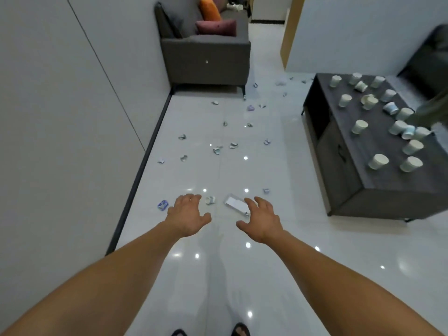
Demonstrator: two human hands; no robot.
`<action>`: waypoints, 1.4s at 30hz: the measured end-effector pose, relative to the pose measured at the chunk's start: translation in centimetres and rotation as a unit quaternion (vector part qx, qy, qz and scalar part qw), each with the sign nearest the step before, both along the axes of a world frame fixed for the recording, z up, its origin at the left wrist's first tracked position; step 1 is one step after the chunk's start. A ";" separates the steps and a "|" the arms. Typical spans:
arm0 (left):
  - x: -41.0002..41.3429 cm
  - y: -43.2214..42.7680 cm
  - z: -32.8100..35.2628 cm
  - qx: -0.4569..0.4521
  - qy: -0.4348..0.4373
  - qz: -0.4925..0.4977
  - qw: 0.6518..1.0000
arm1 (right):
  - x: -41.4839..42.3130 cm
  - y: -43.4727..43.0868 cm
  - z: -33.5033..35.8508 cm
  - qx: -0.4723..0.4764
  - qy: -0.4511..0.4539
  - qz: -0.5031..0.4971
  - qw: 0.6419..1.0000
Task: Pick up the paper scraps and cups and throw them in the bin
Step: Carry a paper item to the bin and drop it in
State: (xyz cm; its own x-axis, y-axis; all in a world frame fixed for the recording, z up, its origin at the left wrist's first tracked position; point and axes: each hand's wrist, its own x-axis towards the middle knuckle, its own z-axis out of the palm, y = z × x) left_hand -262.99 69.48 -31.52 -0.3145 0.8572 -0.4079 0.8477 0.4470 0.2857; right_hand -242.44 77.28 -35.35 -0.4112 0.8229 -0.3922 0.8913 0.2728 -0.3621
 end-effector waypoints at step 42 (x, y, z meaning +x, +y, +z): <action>5.9 56.6 -27.8 -0.130 -0.160 0.189 0.960 | 2.6 62.3 -30.2 -0.160 -0.135 0.159 0.965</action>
